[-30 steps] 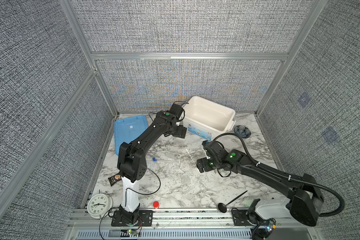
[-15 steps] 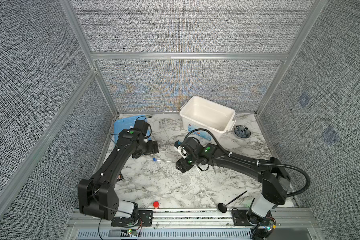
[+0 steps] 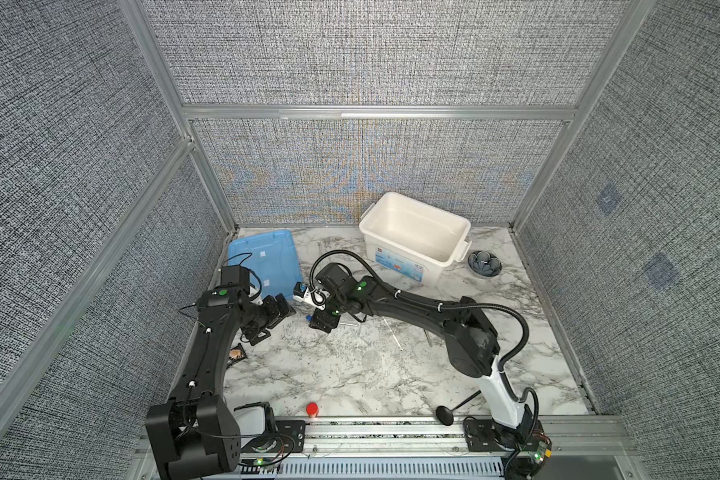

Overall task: Organize the chemistry lab equipment
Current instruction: 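Grasp a blue-capped test tube with the right gripper while the left arm draws back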

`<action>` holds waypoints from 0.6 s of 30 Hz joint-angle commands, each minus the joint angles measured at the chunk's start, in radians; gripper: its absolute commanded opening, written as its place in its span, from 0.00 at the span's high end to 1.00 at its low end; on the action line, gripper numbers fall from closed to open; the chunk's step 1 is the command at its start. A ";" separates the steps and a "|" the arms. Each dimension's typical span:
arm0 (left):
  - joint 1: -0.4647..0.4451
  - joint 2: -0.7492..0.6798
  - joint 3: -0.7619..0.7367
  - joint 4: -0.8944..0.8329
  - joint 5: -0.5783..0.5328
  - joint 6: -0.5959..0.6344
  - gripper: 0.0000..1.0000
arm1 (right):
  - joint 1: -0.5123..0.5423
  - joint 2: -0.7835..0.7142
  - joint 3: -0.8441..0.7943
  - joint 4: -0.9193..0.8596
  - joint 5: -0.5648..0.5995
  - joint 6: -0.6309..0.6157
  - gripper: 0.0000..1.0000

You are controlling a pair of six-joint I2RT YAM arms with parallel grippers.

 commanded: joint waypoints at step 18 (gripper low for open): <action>0.073 0.028 -0.064 0.072 0.109 -0.055 0.07 | -0.015 0.259 0.302 -0.199 0.013 -0.083 0.44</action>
